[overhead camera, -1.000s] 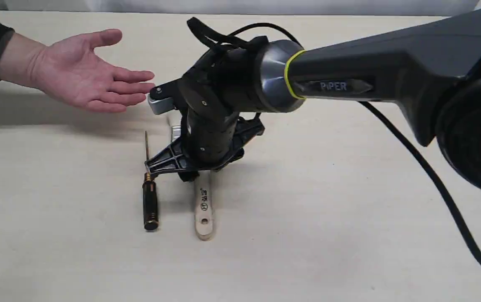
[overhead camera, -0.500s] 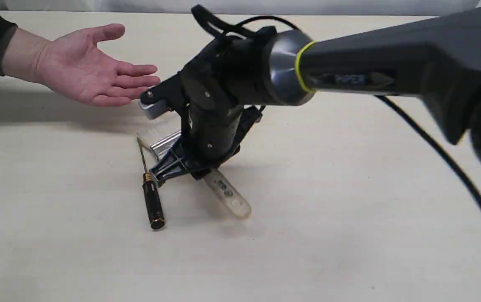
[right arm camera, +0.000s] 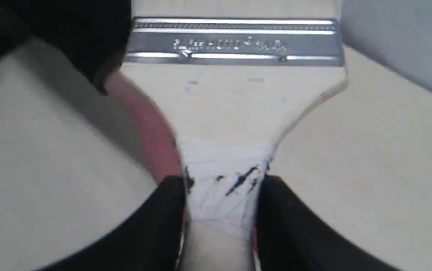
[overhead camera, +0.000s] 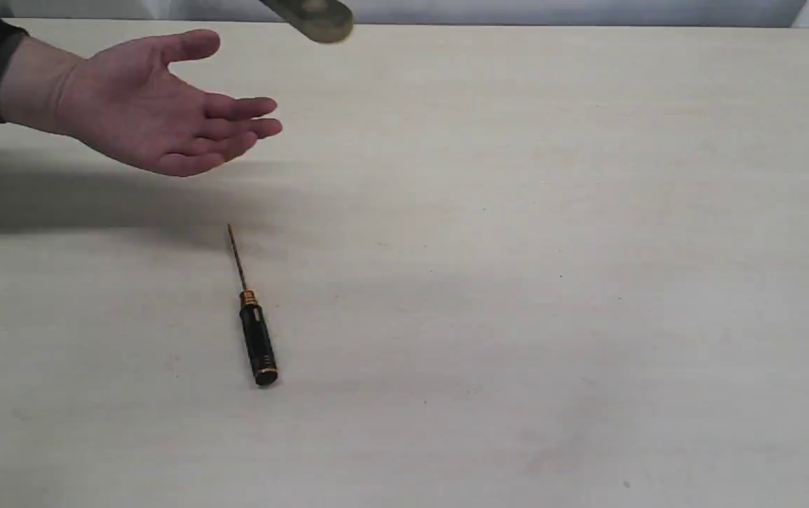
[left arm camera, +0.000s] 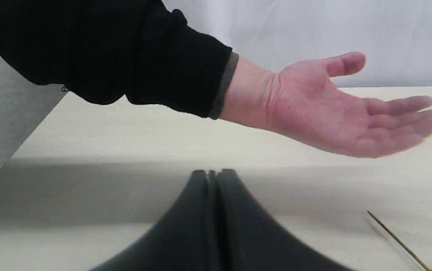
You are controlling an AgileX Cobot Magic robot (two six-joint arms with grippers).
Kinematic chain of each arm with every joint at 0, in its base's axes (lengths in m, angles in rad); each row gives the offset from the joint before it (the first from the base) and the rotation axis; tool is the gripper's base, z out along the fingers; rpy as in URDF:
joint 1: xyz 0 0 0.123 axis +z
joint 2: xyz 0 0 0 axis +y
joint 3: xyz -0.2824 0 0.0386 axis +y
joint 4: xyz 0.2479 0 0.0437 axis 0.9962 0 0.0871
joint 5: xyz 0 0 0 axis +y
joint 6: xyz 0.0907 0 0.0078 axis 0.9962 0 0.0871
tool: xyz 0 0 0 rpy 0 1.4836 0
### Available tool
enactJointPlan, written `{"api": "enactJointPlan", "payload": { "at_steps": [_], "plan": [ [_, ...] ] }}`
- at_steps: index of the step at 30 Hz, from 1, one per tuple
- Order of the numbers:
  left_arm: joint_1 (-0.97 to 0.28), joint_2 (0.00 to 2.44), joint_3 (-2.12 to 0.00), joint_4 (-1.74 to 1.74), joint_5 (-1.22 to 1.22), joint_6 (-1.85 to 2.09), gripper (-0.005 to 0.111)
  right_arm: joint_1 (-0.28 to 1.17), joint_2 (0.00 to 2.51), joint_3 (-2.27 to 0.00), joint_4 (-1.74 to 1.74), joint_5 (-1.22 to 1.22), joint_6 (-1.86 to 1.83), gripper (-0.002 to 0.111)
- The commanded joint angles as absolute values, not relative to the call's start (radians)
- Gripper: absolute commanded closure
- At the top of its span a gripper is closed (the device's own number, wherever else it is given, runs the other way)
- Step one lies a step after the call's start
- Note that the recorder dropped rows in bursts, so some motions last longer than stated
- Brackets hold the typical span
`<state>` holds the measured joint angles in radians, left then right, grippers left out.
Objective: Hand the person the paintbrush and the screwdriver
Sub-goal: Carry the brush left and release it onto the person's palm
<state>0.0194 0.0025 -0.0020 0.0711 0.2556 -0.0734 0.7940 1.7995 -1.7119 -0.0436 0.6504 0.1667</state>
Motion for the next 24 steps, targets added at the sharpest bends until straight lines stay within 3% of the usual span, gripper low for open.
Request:
{"api": "enactJointPlan", "payload": {
  "at_steps": [1,7,9,15,24],
  "plan": [
    [0.011,0.0,0.0,0.07,0.249,-0.075,0.107,0.814,1.852,-1.721,0.032,0.522,0.104,0.104],
    [0.011,0.0,0.0,0.07,0.249,-0.075,0.107,0.853,2.054,-1.721,0.034,0.507,0.068,0.101],
    [0.011,0.0,0.0,0.067,0.252,-0.075,0.107,0.865,2.114,-1.721,0.035,0.507,0.046,0.093],
    [0.011,0.0,0.0,0.067,0.25,-0.075,0.107,0.874,2.18,-1.726,0.037,0.541,0.009,0.053],
    [0.011,0.0,0.0,0.067,0.25,-0.075,0.107,0.874,2.017,-1.982,0.036,0.939,0.087,0.05]
  ]
}}
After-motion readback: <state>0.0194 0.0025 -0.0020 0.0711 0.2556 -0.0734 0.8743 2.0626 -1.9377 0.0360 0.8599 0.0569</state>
